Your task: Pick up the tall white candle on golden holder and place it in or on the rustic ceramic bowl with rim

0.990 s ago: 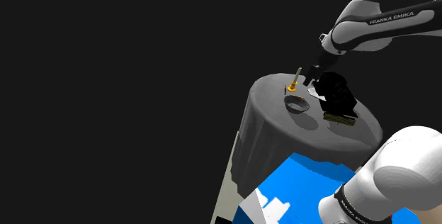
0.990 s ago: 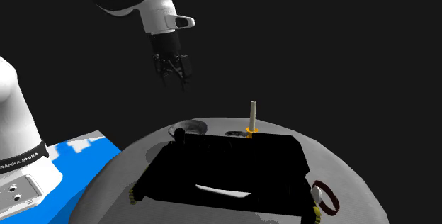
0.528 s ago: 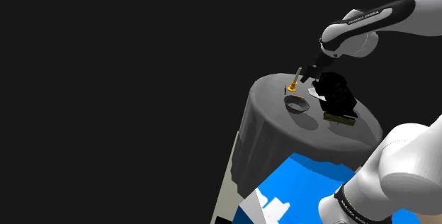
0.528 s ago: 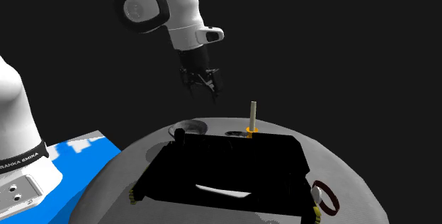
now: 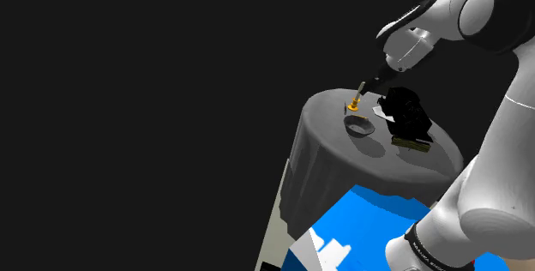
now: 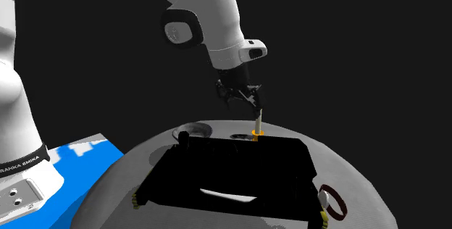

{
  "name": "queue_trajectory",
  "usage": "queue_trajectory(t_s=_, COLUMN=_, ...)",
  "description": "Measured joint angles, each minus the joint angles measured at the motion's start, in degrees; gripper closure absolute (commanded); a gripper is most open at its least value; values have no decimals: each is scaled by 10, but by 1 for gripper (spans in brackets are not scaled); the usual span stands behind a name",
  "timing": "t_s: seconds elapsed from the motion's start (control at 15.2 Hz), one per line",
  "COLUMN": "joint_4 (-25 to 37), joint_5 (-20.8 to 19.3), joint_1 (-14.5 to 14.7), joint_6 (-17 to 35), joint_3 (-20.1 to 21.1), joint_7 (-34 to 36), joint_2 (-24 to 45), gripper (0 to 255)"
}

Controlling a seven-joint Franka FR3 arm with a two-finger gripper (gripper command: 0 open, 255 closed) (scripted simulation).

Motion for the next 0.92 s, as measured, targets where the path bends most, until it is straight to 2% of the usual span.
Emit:
queue_trajectory(t_s=0.07, joint_4=15, joint_5=35, joint_1=-19, joint_6=-4, joint_3=13, joint_7=-25, joint_2=21, gripper=0)
queue_trajectory(t_s=0.2, joint_4=43, joint_5=80, joint_1=-51, joint_6=-16, joint_3=32, joint_7=-58, joint_2=54, gripper=0)
queue_trajectory(t_s=0.33, joint_4=55, joint_5=106, joint_1=-65, joint_6=-17, joint_3=46, joint_7=-74, joint_2=76, gripper=0)
queue_trajectory(t_s=0.66, joint_4=75, joint_5=148, joint_1=-88, joint_6=-12, joint_3=73, joint_7=-97, joint_2=117, gripper=0)
queue_trajectory(t_s=0.92, joint_4=75, joint_5=153, joint_1=-89, joint_6=-9, joint_3=76, joint_7=-100, joint_2=121, gripper=0)
